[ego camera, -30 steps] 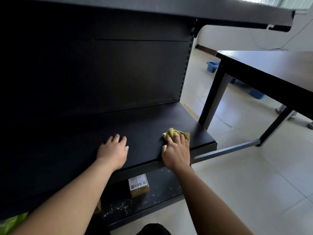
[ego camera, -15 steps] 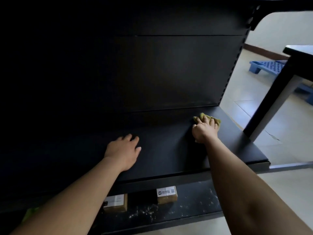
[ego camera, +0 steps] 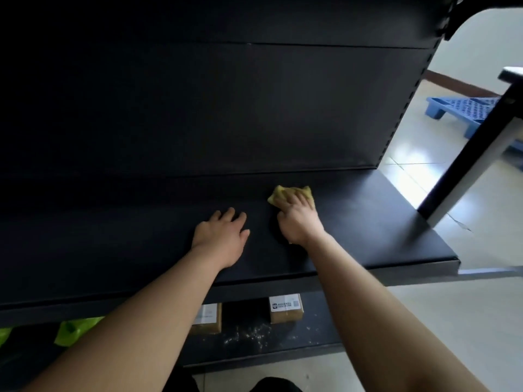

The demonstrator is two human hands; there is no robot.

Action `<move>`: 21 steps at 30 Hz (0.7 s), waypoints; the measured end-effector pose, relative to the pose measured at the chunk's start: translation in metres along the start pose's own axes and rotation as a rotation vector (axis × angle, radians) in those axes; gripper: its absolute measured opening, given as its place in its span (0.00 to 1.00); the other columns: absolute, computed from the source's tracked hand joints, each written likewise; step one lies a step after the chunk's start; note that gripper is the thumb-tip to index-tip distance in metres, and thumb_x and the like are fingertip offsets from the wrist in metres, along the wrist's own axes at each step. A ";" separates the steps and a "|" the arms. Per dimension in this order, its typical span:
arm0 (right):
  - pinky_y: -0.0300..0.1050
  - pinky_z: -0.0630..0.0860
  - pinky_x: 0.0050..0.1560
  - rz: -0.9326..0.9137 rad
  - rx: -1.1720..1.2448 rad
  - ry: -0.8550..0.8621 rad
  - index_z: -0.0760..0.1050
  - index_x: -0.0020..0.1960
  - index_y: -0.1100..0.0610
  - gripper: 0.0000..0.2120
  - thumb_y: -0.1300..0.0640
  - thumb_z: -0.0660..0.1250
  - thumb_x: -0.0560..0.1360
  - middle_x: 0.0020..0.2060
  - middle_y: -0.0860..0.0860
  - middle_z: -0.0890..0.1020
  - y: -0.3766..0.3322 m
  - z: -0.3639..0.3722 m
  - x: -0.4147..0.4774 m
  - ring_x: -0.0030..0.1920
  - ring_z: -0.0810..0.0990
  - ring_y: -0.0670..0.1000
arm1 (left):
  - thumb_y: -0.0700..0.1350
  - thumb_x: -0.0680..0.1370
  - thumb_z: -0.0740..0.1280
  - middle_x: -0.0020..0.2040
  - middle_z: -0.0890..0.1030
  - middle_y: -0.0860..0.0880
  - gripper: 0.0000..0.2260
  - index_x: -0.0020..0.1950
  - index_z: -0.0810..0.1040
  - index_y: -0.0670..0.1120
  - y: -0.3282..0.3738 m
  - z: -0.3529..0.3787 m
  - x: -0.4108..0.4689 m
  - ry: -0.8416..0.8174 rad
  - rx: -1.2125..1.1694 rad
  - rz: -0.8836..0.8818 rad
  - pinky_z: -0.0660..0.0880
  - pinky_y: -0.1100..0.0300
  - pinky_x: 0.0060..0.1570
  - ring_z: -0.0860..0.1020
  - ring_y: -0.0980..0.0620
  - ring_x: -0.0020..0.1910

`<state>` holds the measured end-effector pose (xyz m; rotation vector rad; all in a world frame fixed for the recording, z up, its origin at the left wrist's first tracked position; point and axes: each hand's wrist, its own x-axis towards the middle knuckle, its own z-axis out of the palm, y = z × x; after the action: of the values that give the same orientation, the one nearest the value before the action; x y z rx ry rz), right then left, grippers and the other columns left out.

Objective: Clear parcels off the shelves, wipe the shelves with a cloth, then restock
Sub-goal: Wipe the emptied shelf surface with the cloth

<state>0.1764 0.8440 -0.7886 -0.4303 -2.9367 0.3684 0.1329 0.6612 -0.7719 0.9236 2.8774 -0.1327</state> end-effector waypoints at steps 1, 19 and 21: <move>0.52 0.42 0.76 -0.001 0.001 0.014 0.64 0.74 0.46 0.25 0.54 0.56 0.77 0.75 0.50 0.62 -0.005 -0.001 -0.016 0.76 0.54 0.55 | 0.58 0.82 0.46 0.79 0.52 0.51 0.24 0.78 0.50 0.55 0.001 0.001 -0.001 0.003 -0.014 -0.002 0.66 0.49 0.64 0.54 0.46 0.76; 0.48 0.47 0.76 0.434 -0.055 0.271 0.67 0.73 0.50 0.22 0.59 0.57 0.79 0.74 0.50 0.64 0.135 -0.051 -0.147 0.76 0.56 0.52 | 0.51 0.82 0.52 0.71 0.66 0.50 0.17 0.71 0.65 0.52 0.136 -0.002 -0.015 0.146 -0.093 0.408 0.68 0.50 0.61 0.65 0.47 0.69; 0.49 0.47 0.76 0.528 -0.020 0.286 0.66 0.73 0.49 0.23 0.59 0.57 0.80 0.75 0.50 0.61 0.152 -0.054 -0.152 0.76 0.54 0.53 | 0.50 0.83 0.53 0.71 0.66 0.50 0.16 0.69 0.67 0.51 0.151 -0.004 -0.010 0.149 -0.094 0.443 0.68 0.51 0.60 0.65 0.47 0.69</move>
<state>0.3700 0.9514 -0.7941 -1.1603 -2.5159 0.3037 0.2289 0.7782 -0.7738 1.5764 2.6910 0.1146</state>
